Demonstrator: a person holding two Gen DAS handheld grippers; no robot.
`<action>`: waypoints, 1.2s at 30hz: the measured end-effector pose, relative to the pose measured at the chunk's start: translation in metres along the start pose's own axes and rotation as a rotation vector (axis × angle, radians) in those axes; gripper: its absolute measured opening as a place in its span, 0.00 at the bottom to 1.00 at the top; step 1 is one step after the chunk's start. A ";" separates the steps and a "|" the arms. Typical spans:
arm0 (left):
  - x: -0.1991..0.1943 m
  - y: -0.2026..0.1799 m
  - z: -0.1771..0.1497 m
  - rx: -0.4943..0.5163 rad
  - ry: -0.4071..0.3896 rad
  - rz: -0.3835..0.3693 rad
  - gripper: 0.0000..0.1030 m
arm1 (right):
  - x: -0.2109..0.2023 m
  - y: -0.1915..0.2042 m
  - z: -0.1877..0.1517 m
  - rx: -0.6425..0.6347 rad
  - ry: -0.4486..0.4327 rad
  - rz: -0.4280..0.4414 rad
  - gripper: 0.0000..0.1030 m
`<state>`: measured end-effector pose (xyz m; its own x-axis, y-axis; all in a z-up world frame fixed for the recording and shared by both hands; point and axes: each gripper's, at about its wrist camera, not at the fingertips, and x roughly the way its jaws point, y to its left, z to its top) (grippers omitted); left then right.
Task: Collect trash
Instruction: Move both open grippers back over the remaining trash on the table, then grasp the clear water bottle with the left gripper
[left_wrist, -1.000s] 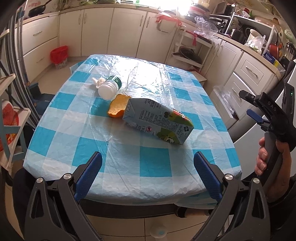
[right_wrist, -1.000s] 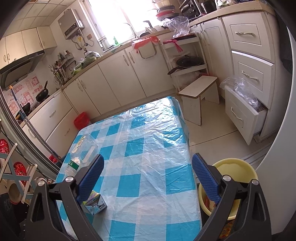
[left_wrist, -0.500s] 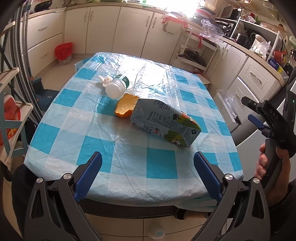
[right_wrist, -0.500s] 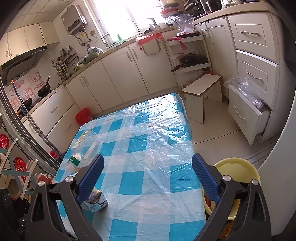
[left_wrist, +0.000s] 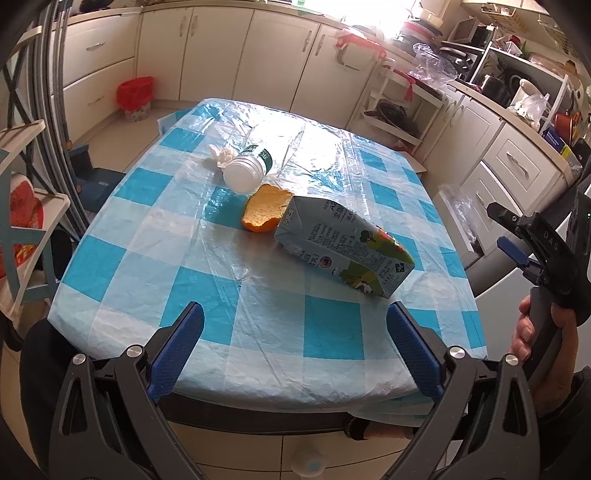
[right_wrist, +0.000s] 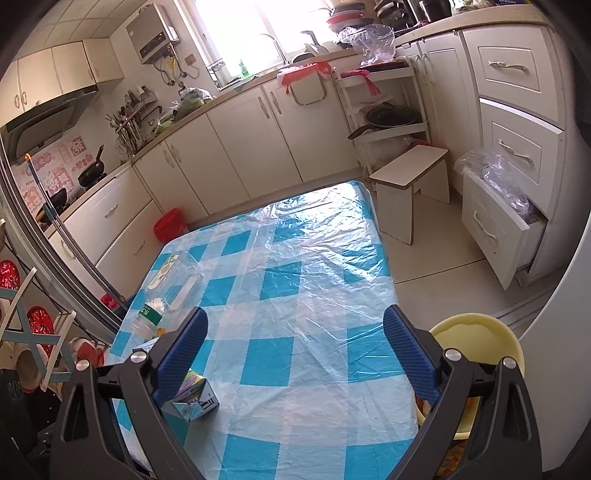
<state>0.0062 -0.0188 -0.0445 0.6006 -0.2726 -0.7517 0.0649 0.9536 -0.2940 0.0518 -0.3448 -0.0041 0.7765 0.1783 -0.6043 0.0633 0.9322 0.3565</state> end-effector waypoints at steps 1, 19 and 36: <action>0.000 0.001 0.000 -0.002 0.000 0.000 0.92 | 0.000 0.000 0.000 0.000 0.001 0.001 0.89; -0.002 0.009 0.000 -0.029 -0.008 -0.002 0.92 | 0.002 0.010 -0.001 -0.008 0.004 0.025 0.89; -0.007 0.039 0.008 -0.085 -0.046 0.023 0.92 | 0.005 0.015 -0.002 -0.028 0.013 0.026 0.89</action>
<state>0.0108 0.0217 -0.0456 0.6372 -0.2431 -0.7314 -0.0159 0.9446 -0.3278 0.0550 -0.3296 -0.0030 0.7698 0.2060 -0.6042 0.0258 0.9357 0.3520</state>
